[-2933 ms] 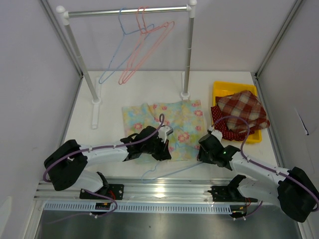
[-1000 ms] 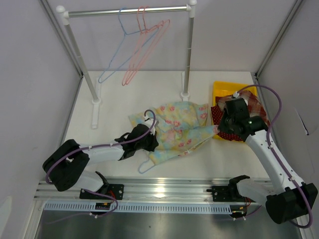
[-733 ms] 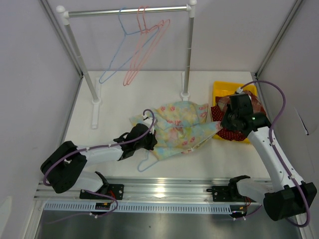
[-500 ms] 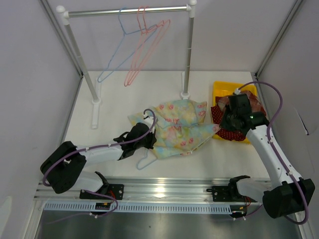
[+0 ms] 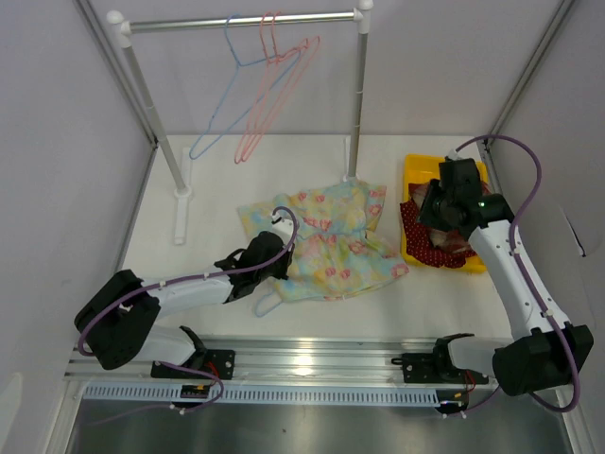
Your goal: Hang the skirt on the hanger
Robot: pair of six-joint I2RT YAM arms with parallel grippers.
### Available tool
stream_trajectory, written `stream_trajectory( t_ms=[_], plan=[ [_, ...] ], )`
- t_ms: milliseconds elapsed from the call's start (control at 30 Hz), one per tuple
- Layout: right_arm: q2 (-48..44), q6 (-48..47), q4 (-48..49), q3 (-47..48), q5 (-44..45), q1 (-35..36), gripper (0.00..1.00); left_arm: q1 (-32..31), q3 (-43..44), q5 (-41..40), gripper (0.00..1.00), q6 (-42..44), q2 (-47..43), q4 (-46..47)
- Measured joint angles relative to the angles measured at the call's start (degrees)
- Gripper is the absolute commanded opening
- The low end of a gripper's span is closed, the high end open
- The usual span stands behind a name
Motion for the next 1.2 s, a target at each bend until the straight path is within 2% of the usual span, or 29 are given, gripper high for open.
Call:
stream_trajectory(
  t_ms=[100,233,333,433,533,700,900,1133,1200],
  plan=[
    [-1.07,0.2,2.03,-2.03,0.17,5.9,0.47,-0.33,0.0,0.07,0.0,0.26,-0.17,0.02],
    [-3.69,2.27,9.7,-10.51,0.66,23.85,0.58,-0.33,0.02,0.33,0.0,0.35,0.17,0.02],
    [-4.02,3.76,15.45,-17.84,0.72,33.9,0.63,-0.33,0.04,0.72,0.0,0.52,0.57,0.04],
    [-2.03,4.61,20.46,-23.04,1.25,39.82,0.68,-0.33,0.13,1.2,0.0,0.59,0.83,0.09],
    [2.34,4.7,25.7,-24.02,3.63,44.63,0.71,-0.33,0.42,1.77,0.0,0.59,1.27,0.07],
    [8.9,4.09,33.22,-24.06,5.55,50.9,0.73,-0.33,0.59,2.27,0.0,0.59,1.68,0.07],
    [13.03,3.78,38.23,-24.59,6.12,52.61,0.72,-0.33,1.42,3.15,0.0,0.59,2.4,-0.04],
    [16.02,3.87,40.89,-26.93,6.27,53.07,0.64,-0.33,1.64,3.32,0.0,0.59,2.67,-0.04],
    [16.96,3.93,41.64,-27.41,6.32,53.2,0.54,-0.33,1.68,3.34,0.0,0.57,2.71,-0.04]
  ],
)
